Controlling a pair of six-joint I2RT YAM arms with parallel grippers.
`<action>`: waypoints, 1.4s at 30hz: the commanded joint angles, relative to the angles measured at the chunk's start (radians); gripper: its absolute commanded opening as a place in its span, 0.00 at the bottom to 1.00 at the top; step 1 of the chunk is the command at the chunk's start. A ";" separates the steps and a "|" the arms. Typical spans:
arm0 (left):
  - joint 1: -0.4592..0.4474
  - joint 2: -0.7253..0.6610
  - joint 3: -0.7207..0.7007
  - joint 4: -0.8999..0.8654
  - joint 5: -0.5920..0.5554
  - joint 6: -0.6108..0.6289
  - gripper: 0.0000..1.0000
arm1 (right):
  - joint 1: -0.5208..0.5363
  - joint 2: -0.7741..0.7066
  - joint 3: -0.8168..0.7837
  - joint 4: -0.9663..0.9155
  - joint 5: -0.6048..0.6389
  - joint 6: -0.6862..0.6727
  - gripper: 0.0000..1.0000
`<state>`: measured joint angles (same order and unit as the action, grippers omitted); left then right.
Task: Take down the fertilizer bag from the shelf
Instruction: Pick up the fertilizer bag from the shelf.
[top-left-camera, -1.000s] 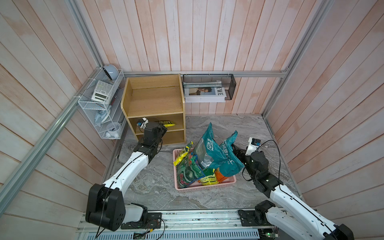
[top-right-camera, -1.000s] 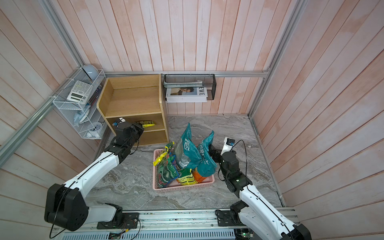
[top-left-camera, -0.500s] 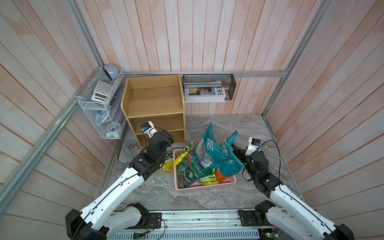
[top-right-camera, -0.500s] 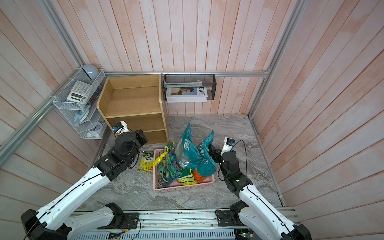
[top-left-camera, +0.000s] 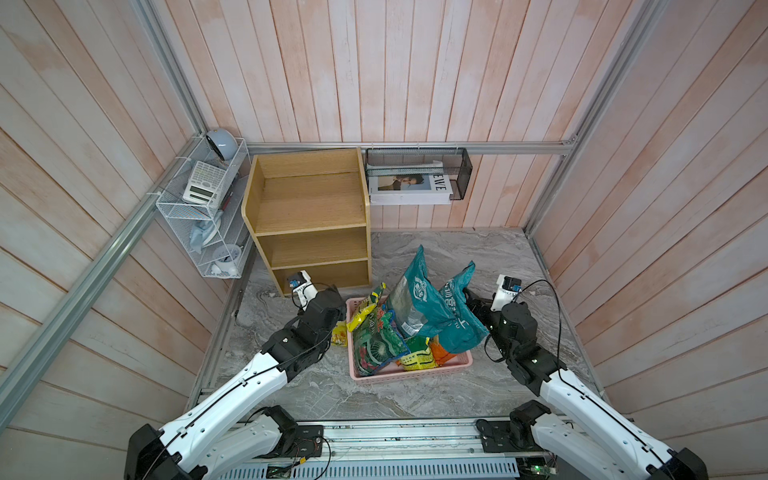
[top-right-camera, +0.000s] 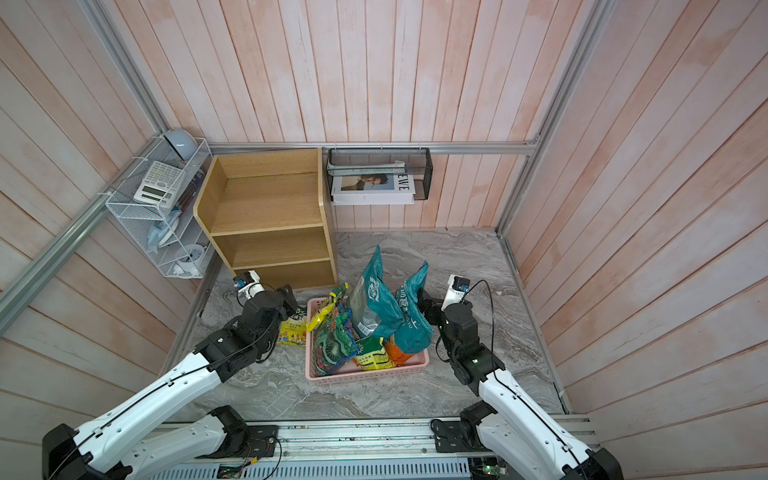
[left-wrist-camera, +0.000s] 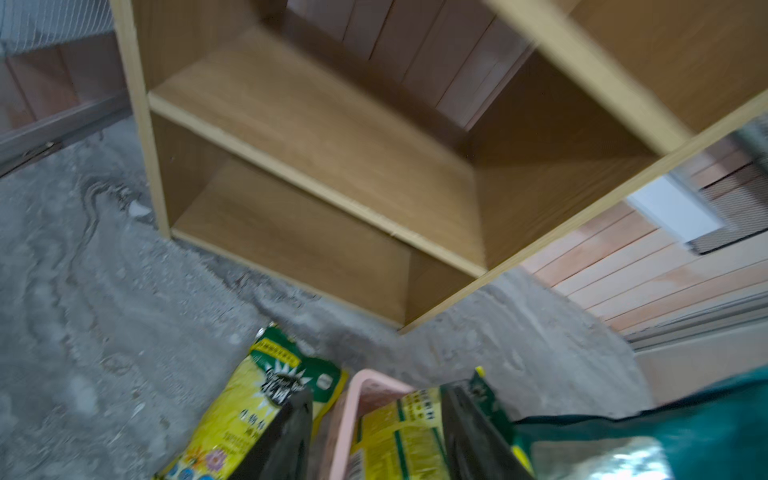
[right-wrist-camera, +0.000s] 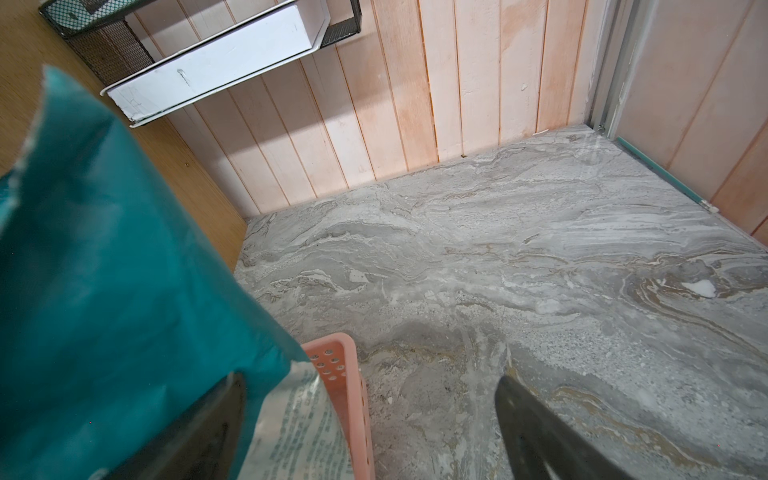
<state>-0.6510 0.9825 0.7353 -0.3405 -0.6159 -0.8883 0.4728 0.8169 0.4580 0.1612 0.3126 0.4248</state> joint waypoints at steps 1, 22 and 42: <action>0.068 -0.008 -0.081 0.058 0.111 -0.066 0.55 | 0.009 -0.001 -0.012 0.003 -0.021 -0.009 0.98; 0.337 0.400 -0.117 0.322 0.476 0.024 0.75 | 0.009 0.030 -0.007 0.008 -0.014 -0.012 0.98; 0.386 0.636 -0.047 0.346 0.503 0.086 0.55 | 0.009 0.041 -0.003 0.012 -0.019 -0.013 0.98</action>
<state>-0.2668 1.5890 0.6884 -0.0113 -0.1272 -0.8234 0.4725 0.8482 0.4580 0.1814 0.3126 0.4252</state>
